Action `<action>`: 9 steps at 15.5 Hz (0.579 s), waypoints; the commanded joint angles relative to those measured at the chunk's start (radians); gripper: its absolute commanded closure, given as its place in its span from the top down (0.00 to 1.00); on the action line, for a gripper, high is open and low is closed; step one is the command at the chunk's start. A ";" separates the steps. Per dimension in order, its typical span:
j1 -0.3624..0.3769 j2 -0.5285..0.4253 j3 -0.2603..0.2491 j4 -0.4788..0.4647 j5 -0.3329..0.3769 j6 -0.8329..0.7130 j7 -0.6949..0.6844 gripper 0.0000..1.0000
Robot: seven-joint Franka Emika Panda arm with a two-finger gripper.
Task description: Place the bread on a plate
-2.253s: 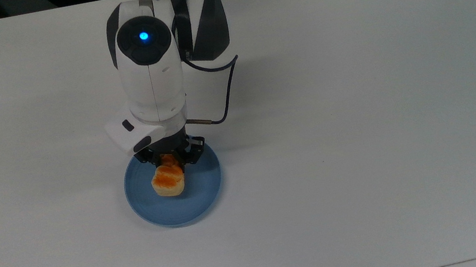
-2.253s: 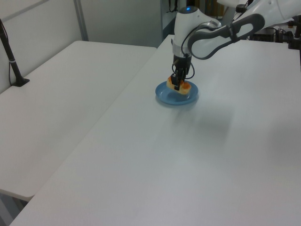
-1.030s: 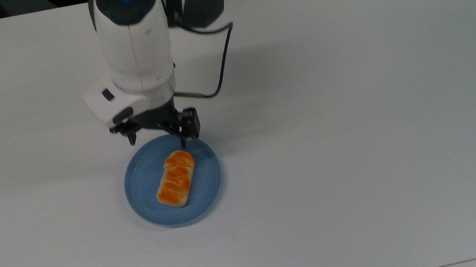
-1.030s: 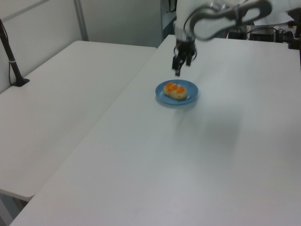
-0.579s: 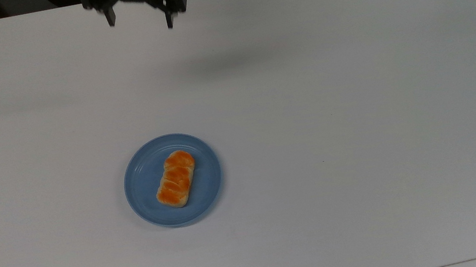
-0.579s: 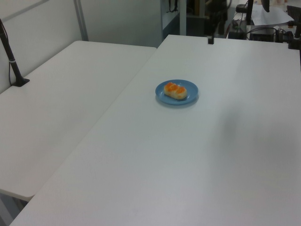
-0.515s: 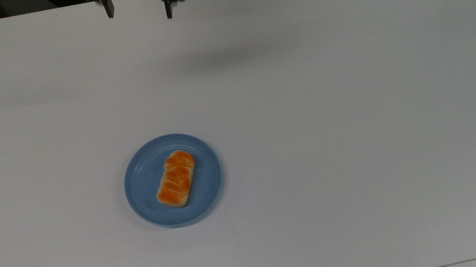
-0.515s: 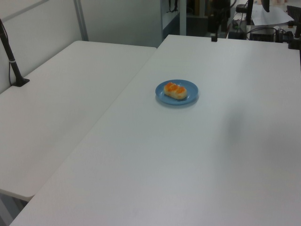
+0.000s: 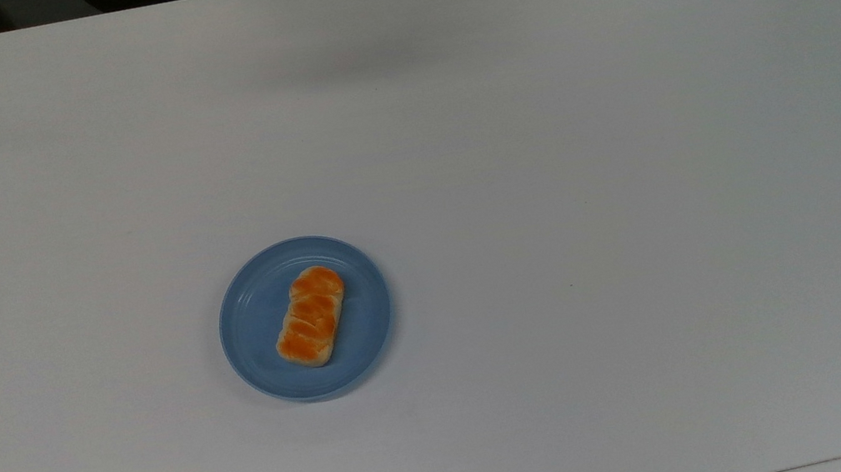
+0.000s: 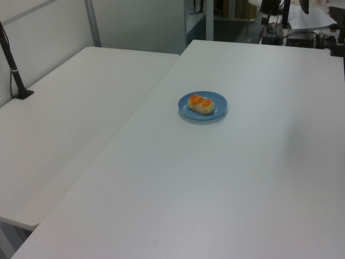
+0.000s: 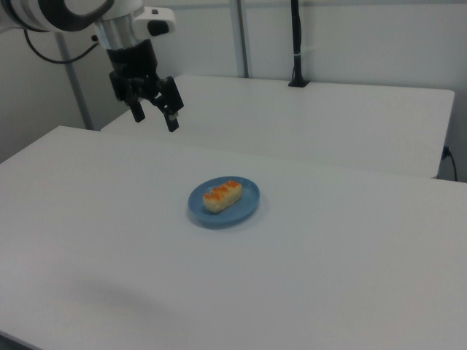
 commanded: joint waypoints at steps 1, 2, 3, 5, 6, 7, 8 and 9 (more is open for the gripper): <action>0.030 -0.080 -0.126 -0.027 0.121 -0.020 -0.110 1.00; 0.037 -0.080 -0.132 -0.024 0.119 -0.042 -0.166 1.00; 0.039 -0.072 -0.131 -0.020 0.105 -0.051 -0.207 1.00; 0.059 -0.046 -0.112 0.003 0.028 -0.092 -0.231 1.00; 0.082 -0.039 -0.106 0.005 -0.010 -0.097 -0.223 1.00; 0.097 -0.039 -0.106 0.005 -0.016 -0.094 -0.220 1.00; 0.103 -0.039 -0.112 0.005 -0.015 -0.090 -0.196 1.00; 0.103 -0.039 -0.114 0.005 -0.012 -0.083 -0.147 1.00</action>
